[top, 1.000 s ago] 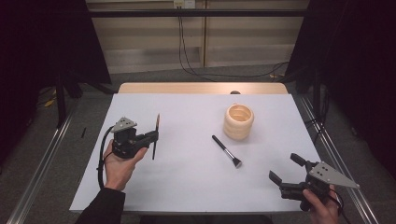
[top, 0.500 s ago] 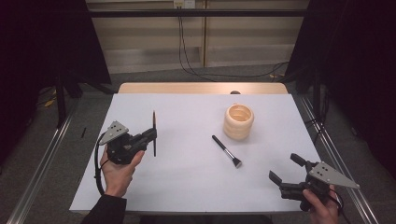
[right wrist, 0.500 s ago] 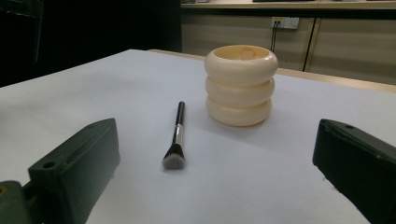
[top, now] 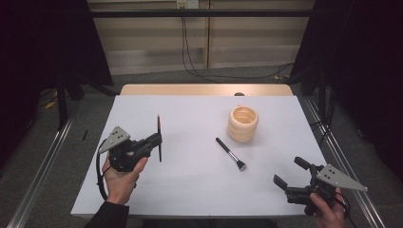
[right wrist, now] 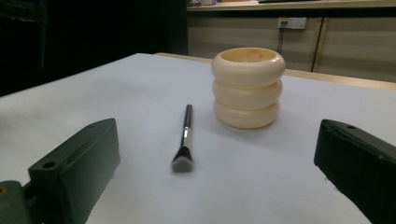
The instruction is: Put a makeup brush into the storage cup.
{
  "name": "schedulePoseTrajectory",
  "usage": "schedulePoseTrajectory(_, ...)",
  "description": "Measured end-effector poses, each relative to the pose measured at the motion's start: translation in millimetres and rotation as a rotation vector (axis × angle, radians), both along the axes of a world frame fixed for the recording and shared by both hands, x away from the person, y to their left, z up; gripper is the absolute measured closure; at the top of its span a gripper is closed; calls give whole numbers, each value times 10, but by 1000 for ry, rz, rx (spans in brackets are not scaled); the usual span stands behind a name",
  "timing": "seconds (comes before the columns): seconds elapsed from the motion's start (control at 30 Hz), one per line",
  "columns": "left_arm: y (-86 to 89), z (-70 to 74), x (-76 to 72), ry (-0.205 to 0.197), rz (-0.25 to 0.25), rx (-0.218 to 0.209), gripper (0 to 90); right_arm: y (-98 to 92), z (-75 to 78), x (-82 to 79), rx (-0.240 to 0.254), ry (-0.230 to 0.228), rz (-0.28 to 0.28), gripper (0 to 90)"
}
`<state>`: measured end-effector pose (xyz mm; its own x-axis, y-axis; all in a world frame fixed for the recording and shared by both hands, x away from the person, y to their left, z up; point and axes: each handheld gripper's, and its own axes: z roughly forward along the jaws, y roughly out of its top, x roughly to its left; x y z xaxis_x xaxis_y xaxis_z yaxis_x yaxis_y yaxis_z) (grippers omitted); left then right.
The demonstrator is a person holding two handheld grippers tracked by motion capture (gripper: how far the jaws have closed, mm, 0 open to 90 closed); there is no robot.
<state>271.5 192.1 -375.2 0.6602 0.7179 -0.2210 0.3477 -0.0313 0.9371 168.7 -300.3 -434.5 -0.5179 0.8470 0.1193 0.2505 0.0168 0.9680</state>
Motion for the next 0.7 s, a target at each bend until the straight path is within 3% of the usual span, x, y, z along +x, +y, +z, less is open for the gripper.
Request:
schedulePoseTrajectory(0.23,-30,38,-107,-34,-35,-32,841,23,12,3,6,-4,8,0)
schedulePoseTrajectory(0.37,-42,17,-134,-31,-51,-42,841,53,20,33,-6,-5,14,0)
schedulePoseTrajectory(0.7,-157,18,-165,-30,-79,-16,841,130,138,95,34,10,50,0)
